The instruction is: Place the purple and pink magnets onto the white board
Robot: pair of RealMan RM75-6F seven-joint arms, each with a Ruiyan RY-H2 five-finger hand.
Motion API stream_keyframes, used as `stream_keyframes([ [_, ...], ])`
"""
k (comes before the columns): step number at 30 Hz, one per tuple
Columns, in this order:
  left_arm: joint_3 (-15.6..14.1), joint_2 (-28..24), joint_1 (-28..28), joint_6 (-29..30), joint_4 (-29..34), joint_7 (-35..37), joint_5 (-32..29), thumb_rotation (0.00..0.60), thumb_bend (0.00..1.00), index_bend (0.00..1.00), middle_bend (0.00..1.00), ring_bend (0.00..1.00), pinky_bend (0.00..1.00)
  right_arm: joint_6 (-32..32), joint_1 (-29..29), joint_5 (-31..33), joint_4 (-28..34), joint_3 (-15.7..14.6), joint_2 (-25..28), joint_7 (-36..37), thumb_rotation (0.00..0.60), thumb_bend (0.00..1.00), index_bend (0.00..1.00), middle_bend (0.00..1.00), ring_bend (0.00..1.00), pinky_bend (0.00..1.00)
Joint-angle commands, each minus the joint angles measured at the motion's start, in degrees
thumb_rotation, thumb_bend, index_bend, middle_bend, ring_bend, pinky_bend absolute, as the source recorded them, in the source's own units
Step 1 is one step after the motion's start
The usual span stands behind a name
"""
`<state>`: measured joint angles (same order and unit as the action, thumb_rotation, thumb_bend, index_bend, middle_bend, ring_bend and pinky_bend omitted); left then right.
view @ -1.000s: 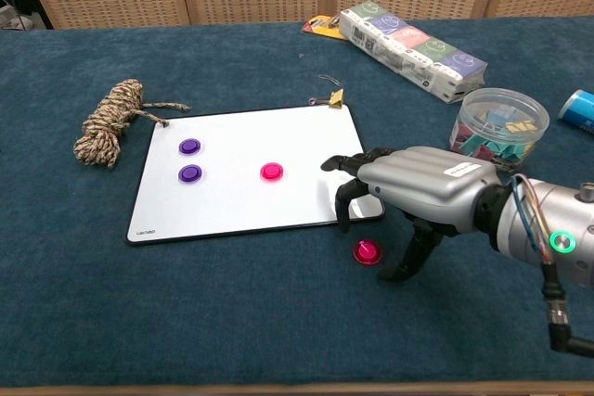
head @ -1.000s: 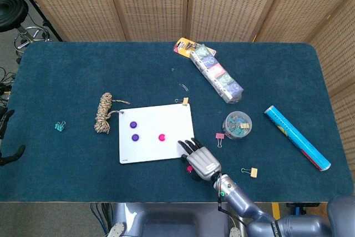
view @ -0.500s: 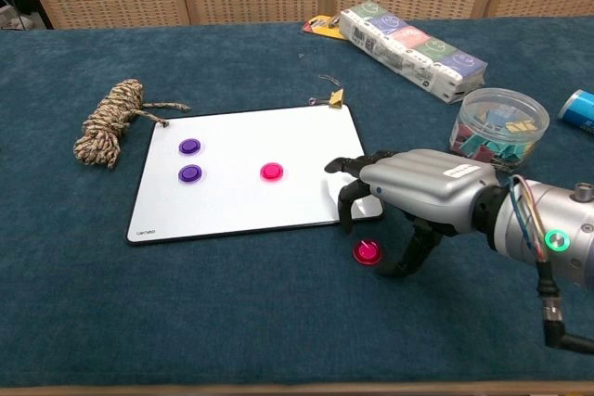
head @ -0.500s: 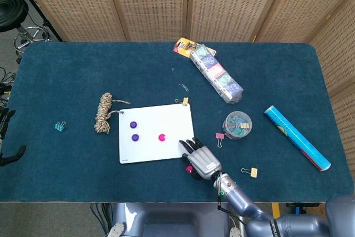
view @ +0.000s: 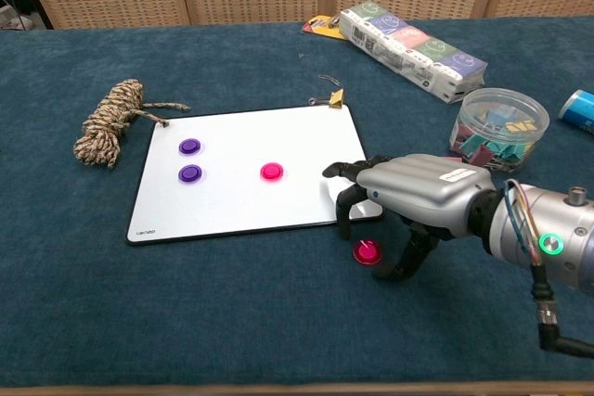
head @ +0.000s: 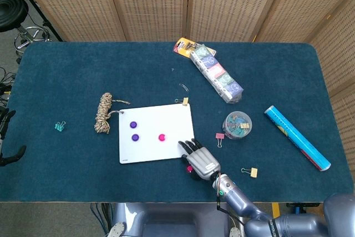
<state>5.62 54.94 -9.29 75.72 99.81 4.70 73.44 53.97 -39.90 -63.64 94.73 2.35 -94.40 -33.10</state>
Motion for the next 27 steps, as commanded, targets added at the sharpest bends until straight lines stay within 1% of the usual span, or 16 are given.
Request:
stream_keyframes([
  [1, -0.02, 0.00, 0.01, -0.05, -0.03, -0.02, 0.06, 0.600, 0.31, 0.00, 0.00, 0.00, 0.00, 0.05, -0.06, 0.10, -0.09, -0.01, -0.08, -0.04, 0.600, 0.29, 0.40, 0.00, 0.00, 0.02],
  [10, 0.07, -0.19, 0.04, -0.27, 0.01, 0.28, 0.05, 0.600, 0.31, 0.00, 0.00, 0.00, 0.00, -0.02, -0.39, 1.06, -0.69, -0.02, -0.25, -0.26, 0.600, 0.32, 0.42, 0.00, 0.00, 0.02],
  [18, 0.06, -0.19, 0.01, -0.50, 0.04, 0.24, 0.09, 0.600, 0.31, 0.00, 0.00, 0.00, 0.00, 0.10, -0.33, 1.25, -0.90, -0.18, -0.32, 0.39, 0.600, 0.33, 0.51, 0.00, 0.00, 0.03],
  [23, 0.07, -0.19, 0.05, -0.49, 0.05, 0.21, 0.08, 0.600, 0.31, 0.00, 0.00, 0.00, 0.00, 0.35, -0.21, 0.97, -0.76, -0.21, -0.42, 0.97, 0.600, 0.36, 0.54, 0.00, 0.00, 0.03],
  [27, 0.06, -0.17, 0.02, -0.61, 0.04, 0.17, 0.07, 0.600, 0.31, 0.00, 0.00, 0.00, 0.00, 0.52, -0.16, 0.99, -0.68, -0.07, -0.42, 1.36, 0.600, 0.37, 0.54, 0.00, 0.00, 0.03],
])
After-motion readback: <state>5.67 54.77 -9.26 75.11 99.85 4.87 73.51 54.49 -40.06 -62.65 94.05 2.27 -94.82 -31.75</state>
